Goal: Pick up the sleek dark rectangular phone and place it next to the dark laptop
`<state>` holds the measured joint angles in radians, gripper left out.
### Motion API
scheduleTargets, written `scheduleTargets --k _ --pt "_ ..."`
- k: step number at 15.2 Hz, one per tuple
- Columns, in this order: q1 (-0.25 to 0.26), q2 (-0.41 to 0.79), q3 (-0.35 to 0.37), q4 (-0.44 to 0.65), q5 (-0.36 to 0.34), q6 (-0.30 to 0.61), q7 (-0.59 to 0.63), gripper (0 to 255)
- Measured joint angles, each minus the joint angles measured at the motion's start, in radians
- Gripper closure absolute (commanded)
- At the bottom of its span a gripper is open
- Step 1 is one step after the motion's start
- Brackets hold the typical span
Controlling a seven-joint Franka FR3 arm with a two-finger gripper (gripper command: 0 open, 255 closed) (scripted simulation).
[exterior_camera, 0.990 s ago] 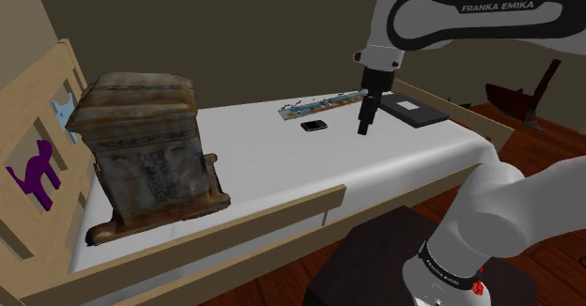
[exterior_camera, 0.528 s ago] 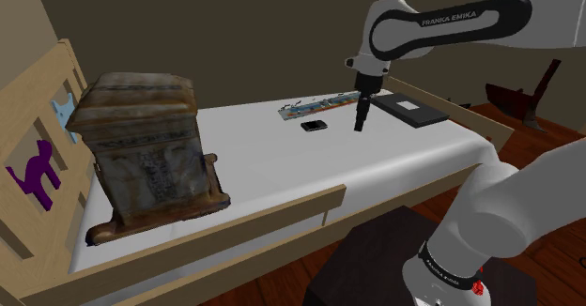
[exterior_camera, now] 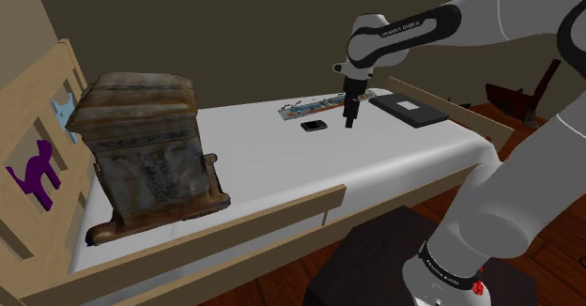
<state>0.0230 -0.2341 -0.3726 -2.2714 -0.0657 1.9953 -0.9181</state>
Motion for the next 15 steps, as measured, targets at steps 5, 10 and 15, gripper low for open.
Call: scheduleTargets --k 5,10,15 --pt "0.007 0.203 -0.048 0.135 0.070 0.074 -0.210 0" --pt "-0.016 0.415 -0.050 0.322 0.165 0.097 -0.407 0" --pt "-0.045 0.538 -0.031 0.427 0.218 0.115 -0.510 0"
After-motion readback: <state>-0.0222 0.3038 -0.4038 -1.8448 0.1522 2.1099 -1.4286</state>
